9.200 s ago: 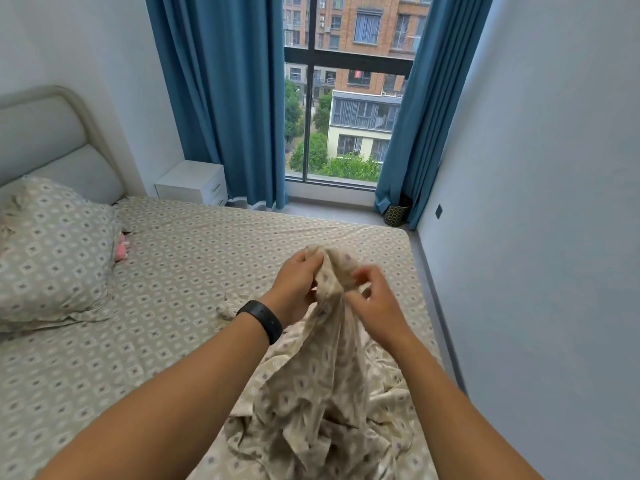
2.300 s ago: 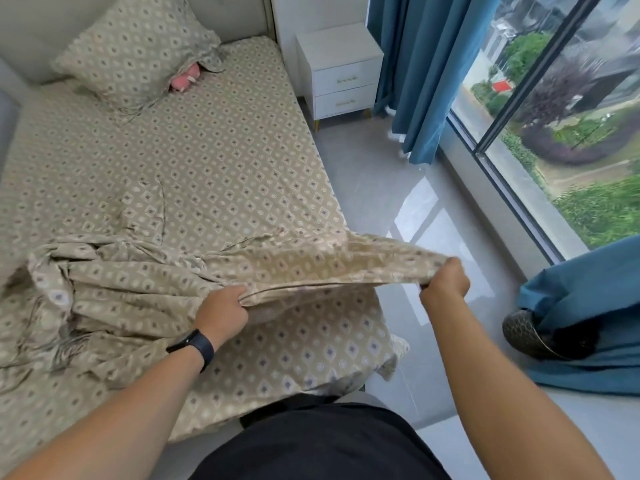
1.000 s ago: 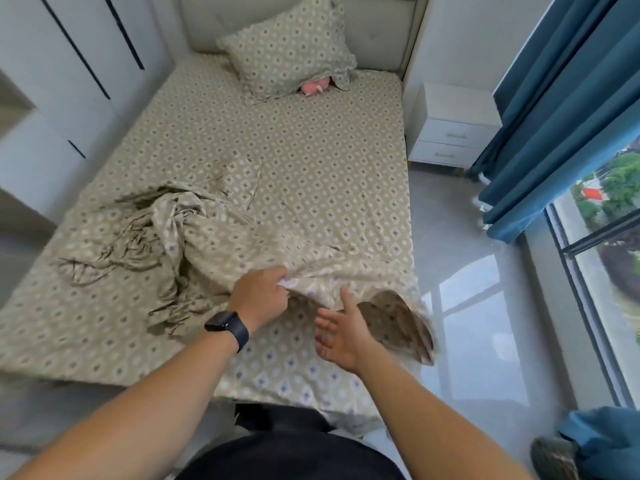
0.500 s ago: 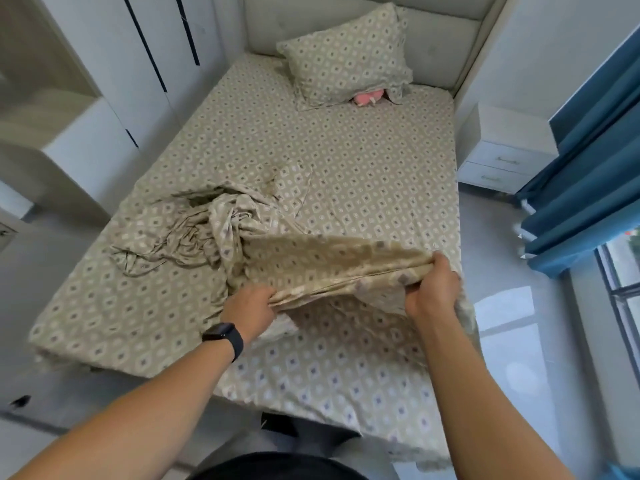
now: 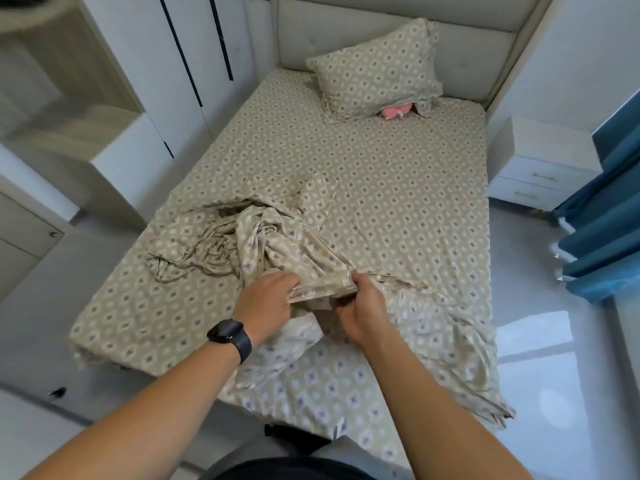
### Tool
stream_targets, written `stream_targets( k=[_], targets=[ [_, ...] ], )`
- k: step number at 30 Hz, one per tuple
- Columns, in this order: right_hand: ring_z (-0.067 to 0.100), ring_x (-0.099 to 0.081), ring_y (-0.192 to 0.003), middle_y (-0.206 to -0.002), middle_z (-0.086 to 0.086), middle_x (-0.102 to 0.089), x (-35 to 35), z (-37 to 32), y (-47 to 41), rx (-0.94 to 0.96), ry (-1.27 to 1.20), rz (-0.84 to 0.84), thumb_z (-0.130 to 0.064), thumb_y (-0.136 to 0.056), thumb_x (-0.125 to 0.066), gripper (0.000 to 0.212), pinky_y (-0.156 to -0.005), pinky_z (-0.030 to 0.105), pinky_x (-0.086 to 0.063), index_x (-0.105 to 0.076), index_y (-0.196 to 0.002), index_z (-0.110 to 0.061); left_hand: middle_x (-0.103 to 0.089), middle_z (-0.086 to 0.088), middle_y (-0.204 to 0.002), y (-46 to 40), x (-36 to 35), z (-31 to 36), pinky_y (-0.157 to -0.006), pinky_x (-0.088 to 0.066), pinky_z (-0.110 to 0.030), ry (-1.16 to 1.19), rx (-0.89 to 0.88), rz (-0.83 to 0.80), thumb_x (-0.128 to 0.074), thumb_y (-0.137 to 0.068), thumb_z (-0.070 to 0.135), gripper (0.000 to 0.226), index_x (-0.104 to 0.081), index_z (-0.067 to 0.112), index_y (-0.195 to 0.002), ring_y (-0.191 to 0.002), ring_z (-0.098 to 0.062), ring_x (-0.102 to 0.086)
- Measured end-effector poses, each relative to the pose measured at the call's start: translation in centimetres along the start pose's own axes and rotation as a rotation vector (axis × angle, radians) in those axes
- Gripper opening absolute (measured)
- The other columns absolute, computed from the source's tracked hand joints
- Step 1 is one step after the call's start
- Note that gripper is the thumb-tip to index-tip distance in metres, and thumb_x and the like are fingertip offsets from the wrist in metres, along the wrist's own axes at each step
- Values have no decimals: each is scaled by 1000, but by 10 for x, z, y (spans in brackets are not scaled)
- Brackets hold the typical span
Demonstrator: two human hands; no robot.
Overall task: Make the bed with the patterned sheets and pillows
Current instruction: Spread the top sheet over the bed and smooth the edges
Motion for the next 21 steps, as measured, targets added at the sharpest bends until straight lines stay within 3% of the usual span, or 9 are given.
stream_targets(
  k=[2, 5, 7, 11, 15, 17, 21],
  targets=[
    [24, -66, -73, -85, 14, -70, -13, -23, -4, 112, 32, 14, -16, -105, -51, 21, -57, 34, -54, -64, -95, -2, -65, 1, -117, 3, 8, -33, -69, -48, -35, -48, 109, -13, -53, -82, -1, 49, -62, 24, -123, -110, -27, -61],
    [19, -66, -66, -83, 10, -69, -28, -36, -4, 214, -7, 32, -19, -104, -52, 20, -60, 33, -53, -64, -94, -6, -53, 3, -84, -2, 25, -61, -52, -31, -33, -75, 206, 28, -51, -77, -5, 29, -48, 23, -85, -86, -29, -61],
    [17, -71, -67, -85, 10, -71, -38, -38, -1, 258, -56, 57, -19, -105, -52, 21, -58, 31, -56, -65, -98, -4, -49, 3, -78, -10, 36, -80, -49, -25, -32, -91, 238, 39, -49, -77, -7, 28, -43, 20, -80, -75, -28, -55],
    [20, -72, -79, -97, 13, -70, -53, -41, -2, 329, -172, 109, -21, -104, -54, 22, -60, 29, -59, -64, -105, -2, -56, 2, -85, -23, 55, -119, -53, -35, -32, -97, 232, 40, -51, -81, -8, 30, -58, 19, -92, -79, -27, -58],
    [17, -71, -75, -91, 8, -71, -80, -34, -12, 460, -236, 196, -20, -102, -55, 18, -71, 33, -59, -64, -97, -5, -59, -1, -83, -42, 76, -188, -55, -36, -32, -100, 230, -6, -56, -83, -3, 25, -62, 20, -90, -83, -30, -61],
    [16, -70, -70, -86, 5, -70, -90, -15, -20, 482, -240, 272, -21, -100, -57, 16, -66, 32, -57, -63, -94, -7, -66, -3, -84, -54, 85, -224, -55, -44, -33, -108, 203, 1, -54, -82, -4, 32, -68, 21, -96, -80, -30, -61],
    [16, -58, -62, -77, 2, -61, -109, 63, -34, 370, -291, 436, -21, -96, -57, 12, -54, 30, -46, -59, -87, -13, -62, -6, -73, -69, 114, -288, -55, -49, -38, -142, 147, -20, -52, -79, -6, 28, -65, 19, -82, -71, -32, -60]
  ],
)
Point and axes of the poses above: each hand's wrist, its own y-axis away from the middle knuckle, its own x-axis out of the back of the hand, z = x × y, the point moved 7 cm from there along -y, towards the middle knuckle
